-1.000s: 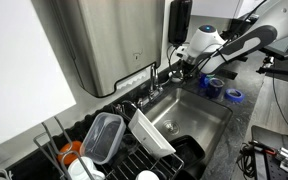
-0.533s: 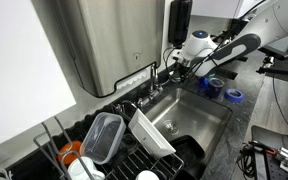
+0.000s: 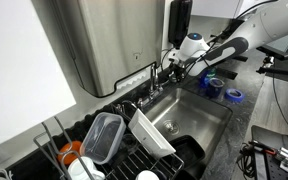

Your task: Turn the right tap handle to the left

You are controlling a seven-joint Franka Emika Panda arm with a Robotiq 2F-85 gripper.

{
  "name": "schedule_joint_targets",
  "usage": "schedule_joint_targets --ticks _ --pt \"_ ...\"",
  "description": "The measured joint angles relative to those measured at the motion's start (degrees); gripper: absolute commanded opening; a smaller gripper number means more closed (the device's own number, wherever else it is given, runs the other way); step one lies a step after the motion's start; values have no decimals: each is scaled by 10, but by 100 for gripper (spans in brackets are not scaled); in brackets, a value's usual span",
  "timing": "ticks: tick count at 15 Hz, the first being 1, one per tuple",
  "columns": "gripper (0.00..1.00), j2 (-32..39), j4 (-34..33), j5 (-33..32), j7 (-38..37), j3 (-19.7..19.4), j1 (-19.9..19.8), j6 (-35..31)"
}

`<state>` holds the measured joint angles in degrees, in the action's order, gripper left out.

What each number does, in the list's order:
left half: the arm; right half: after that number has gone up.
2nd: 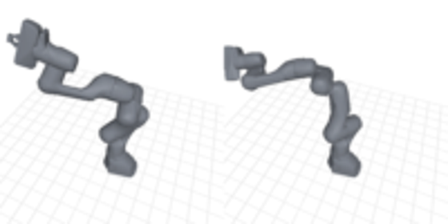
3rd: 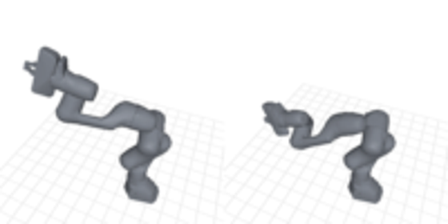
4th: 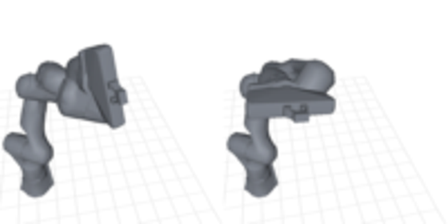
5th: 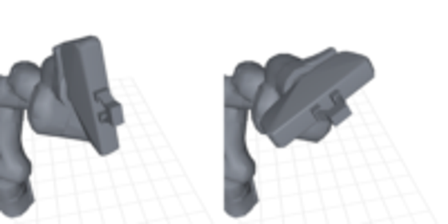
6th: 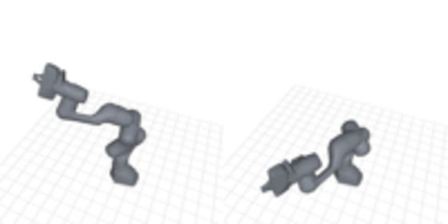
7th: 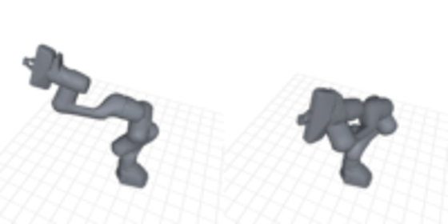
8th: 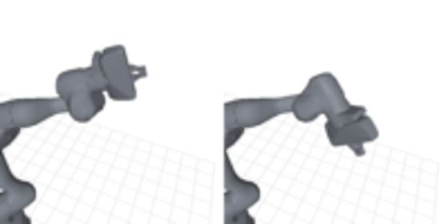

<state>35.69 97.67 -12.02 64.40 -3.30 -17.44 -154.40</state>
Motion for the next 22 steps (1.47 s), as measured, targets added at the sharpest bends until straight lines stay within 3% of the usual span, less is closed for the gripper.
schedule_joint_targets --ticks 3,12,22 --pt "100 19 -23 12 27 17 -14 20" --pt "100 38 -62 12 31 14 -15 78" --pt "100 37 -75 25 83 16 -18 115"
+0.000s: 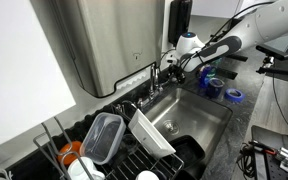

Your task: Turn the right tap handle to the left

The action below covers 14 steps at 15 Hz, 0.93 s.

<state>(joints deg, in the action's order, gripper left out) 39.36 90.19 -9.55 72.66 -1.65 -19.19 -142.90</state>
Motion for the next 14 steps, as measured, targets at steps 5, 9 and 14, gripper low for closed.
schedule_joint_targets --ticks 5,9,14 --pt "100 0 -10 26 35 6 -7 28" --pt "100 0 -14 27 35 6 -6 43" --pt "100 -2 -19 33 39 8 -6 69"
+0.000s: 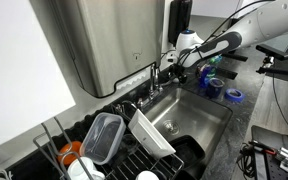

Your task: Turn the right tap handle to the left

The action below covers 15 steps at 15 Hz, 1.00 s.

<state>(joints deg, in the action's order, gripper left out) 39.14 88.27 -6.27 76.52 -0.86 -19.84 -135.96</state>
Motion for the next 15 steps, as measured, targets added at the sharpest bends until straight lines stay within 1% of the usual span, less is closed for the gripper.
schedule_joint_targets --ticks 7,12,15 --pt "100 -1 0 2 4 7 3 38" --pt "100 -1 2 3 6 7 4 42" --pt "100 -2 4 11 24 8 4 42"
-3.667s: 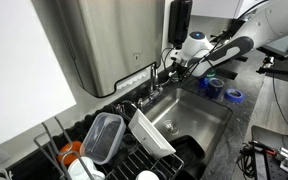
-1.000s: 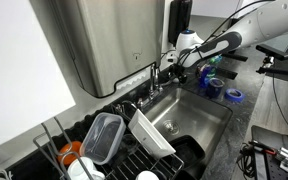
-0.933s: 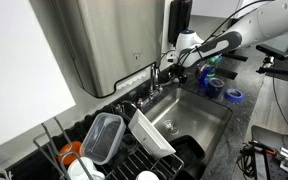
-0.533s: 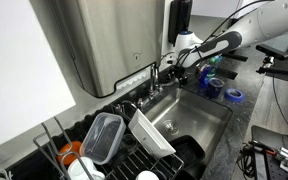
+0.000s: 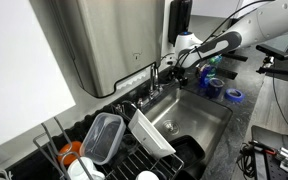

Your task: Turn the right tap handle to the left

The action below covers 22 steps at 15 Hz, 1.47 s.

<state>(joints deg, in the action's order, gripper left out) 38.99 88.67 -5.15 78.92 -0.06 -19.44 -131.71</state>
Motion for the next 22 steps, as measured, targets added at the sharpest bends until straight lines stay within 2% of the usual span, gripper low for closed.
schedule_joint_targets --ticks 9,16,22 --pt "100 -13 20 20 57 6 0 8" --pt "100 -16 22 24 69 9 0 17" --pt "100 -17 22 23 -49 -27 12 9"
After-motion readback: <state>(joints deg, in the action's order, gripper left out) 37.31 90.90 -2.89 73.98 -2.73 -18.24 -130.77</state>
